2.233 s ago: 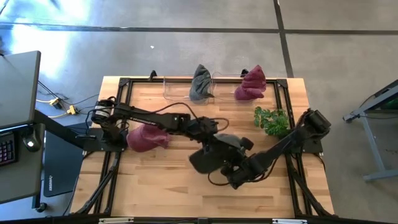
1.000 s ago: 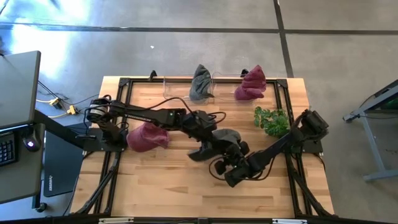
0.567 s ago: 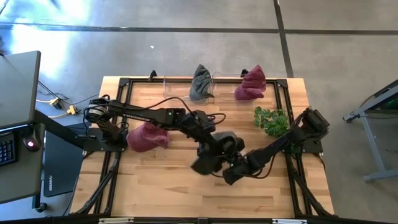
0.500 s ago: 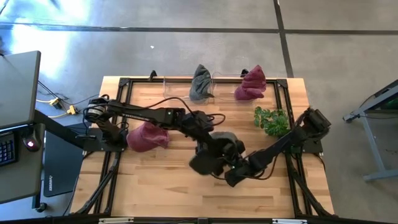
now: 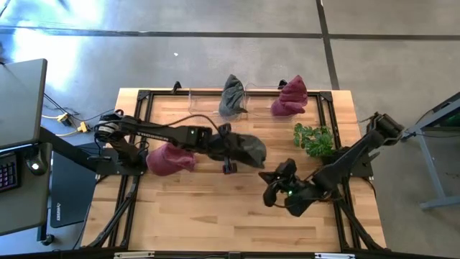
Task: Pick & Place hat
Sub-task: Put the gray cap into the left transparent bin
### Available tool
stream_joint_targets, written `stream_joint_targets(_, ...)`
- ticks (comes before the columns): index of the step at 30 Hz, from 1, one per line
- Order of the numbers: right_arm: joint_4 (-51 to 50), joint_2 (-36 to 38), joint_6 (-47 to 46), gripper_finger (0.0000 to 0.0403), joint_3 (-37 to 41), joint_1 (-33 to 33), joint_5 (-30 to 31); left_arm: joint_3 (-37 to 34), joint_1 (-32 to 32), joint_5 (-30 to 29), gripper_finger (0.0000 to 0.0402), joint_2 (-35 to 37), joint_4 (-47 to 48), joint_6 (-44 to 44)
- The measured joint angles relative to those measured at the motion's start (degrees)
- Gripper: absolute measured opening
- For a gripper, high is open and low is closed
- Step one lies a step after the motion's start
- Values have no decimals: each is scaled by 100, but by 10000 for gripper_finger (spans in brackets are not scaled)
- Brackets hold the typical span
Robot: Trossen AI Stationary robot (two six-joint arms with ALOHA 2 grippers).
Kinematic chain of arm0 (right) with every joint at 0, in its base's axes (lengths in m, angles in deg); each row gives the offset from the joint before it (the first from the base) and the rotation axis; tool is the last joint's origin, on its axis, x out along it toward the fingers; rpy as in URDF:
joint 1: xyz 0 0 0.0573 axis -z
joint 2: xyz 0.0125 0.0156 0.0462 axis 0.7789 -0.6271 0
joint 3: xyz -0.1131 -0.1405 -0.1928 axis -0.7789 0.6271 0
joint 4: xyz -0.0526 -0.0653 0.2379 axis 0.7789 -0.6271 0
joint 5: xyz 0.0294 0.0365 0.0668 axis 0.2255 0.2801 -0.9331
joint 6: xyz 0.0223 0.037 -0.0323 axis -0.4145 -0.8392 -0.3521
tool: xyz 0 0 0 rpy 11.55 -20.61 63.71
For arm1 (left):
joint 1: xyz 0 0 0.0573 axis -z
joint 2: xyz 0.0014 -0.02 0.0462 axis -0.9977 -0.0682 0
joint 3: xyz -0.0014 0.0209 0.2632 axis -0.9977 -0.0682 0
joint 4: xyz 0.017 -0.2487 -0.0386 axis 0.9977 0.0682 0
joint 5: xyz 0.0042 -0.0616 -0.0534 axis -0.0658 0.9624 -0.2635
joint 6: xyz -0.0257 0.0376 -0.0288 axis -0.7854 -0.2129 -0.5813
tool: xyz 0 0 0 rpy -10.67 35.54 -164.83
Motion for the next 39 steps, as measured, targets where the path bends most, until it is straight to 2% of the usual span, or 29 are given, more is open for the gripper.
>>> stream_joint_targets(6,-413,620,379,0,0,0,-229,12,248,-238,0,14,-430,238)
stream_joint_targets(10,-1412,1295,400,10,0,127,-966,12,231,-232,0,14,-472,236)
stream_joint_targets(13,-2224,1830,286,44,0,324,-1642,12,234,21,0,14,-466,237)
stream_joint_targets(16,-2968,2247,129,99,30,634,-2378,12,253,378,0,14,-482,294)
stream_joint_targets(19,-3060,2577,564,162,406,920,-2821,12,280,602,0,14,-571,426)
stream_joint_targets(22,-2421,2824,1355,224,1013,1131,-3139,12,284,994,0,14,-644,774)
stream_joint_targets(27,257,2935,2489,293,2287,1419,-3786,27,280,1353,0,143,-917,952)
stream_joint_targets(31,2144,2701,3116,306,3036,1517,-3658,6,273,1591,0,119,-1028,955)
stream_joint_targets(35,2938,2415,3917,306,3313,1569,-3440,14,273,1865,0,123,-1229,936)
stream_joint_targets(39,3243,2105,4153,305,3373,1798,-4212,12,273,1879,0,121,-1431,903)
